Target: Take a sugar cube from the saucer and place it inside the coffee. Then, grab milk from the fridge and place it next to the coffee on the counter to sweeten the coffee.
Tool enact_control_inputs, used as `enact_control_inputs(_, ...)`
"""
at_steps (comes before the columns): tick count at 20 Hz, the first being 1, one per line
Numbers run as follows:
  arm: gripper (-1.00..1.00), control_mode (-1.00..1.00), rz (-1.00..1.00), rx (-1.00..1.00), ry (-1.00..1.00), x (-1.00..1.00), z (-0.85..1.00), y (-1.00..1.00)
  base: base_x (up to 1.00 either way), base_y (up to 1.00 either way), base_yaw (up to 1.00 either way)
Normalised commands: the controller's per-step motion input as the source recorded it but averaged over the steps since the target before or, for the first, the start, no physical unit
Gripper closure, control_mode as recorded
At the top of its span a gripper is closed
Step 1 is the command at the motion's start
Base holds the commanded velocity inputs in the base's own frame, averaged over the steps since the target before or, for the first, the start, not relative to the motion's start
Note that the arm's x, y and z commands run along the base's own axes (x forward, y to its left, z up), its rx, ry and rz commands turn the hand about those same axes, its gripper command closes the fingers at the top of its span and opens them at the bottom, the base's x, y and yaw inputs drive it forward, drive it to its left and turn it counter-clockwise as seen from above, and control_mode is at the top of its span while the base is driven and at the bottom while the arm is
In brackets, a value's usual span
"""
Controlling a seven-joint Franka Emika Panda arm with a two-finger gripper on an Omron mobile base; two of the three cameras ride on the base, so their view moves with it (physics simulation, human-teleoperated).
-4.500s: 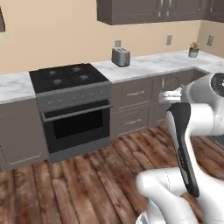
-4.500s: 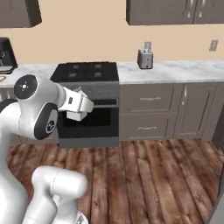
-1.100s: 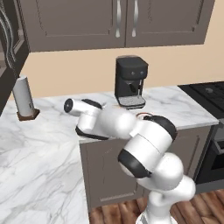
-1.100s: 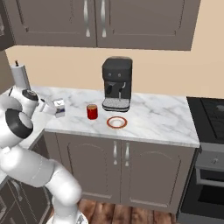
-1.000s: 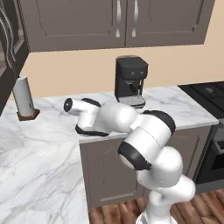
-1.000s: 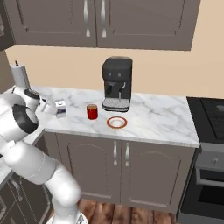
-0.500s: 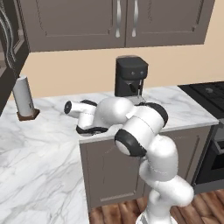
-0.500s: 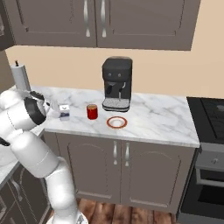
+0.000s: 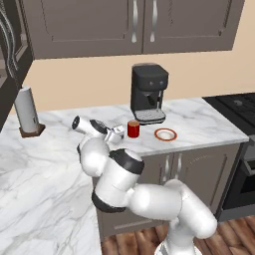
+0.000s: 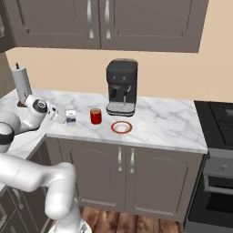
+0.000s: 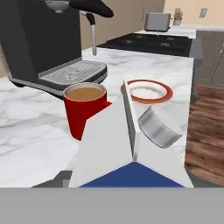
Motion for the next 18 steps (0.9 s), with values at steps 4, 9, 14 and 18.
enact_control_inputs(4, 1.00, -1.00, -0.09, 0.00, -0.10, 0.03, -0.05, -0.32, 0.00, 0.00, 0.00)
enact_control_inputs(9, 1.00, -1.00, 0.00, 0.02, -0.07, 0.08, -0.27, -0.61, 0.00, 0.00, 0.00)
enact_control_inputs(14, 1.00, -1.00, 0.00, 0.00, -0.03, 0.18, -0.21, -0.15, 0.00, 0.00, 0.00)
enact_control_inputs(18, 1.00, -1.00, 0.00, 0.00, 0.00, 0.24, -0.13, 0.13, 0.00, 0.00, 0.00)
